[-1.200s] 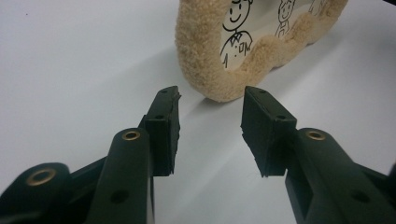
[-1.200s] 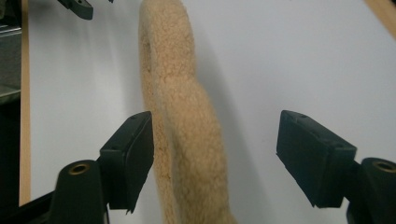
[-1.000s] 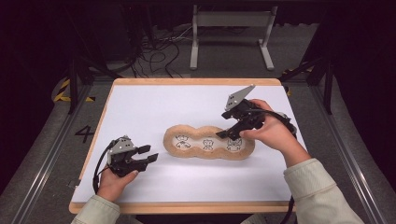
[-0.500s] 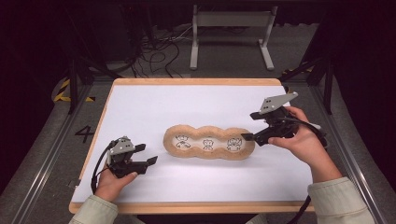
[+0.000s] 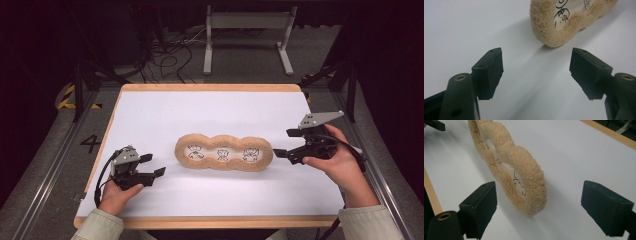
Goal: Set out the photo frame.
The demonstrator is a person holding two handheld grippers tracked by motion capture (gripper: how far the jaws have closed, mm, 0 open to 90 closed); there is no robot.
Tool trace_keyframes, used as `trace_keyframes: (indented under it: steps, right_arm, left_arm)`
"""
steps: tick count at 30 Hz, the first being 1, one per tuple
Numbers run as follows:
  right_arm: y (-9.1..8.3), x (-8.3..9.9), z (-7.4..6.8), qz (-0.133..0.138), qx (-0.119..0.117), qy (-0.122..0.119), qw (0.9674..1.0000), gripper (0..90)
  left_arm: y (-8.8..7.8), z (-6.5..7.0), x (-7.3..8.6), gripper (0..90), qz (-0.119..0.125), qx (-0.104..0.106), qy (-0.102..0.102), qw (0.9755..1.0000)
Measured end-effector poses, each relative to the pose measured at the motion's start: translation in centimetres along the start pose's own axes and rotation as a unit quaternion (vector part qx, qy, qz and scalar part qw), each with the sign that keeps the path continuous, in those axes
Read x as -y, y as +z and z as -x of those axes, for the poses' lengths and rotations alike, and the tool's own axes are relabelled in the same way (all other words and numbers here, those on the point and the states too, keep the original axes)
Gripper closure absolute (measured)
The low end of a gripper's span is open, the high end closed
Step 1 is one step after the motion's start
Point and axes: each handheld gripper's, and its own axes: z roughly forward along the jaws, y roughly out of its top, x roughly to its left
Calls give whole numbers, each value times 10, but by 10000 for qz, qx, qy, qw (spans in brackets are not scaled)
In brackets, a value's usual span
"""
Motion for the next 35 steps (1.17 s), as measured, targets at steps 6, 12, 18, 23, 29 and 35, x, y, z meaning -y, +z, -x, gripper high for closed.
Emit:
trace_keyframes:
  steps: [6,12,18,23,29,35]
  right_arm:
    - [4,24,0,232,112,134,9996,117]
    - [14,49,0,421,247,339,9982,120]
    - [23,73,0,468,298,483,9973,119]
    - [28,89,-1,516,395,517,9965,113]
    - [38,103,0,448,413,582,9964,88]
    - [49,111,-2,413,350,399,9977,66]
  left_arm:
    - [1,-2,2,280,27,132,-94,9999]
    - [1,-5,4,276,135,113,-107,9998]
    - [4,-2,4,275,-16,-10,4,10000]
    - [4,-4,6,274,-97,-154,-47,9998]
    - [0,-6,9,275,-75,-41,-153,9998]
    - [1,-14,13,286,-83,-215,-403,9989]
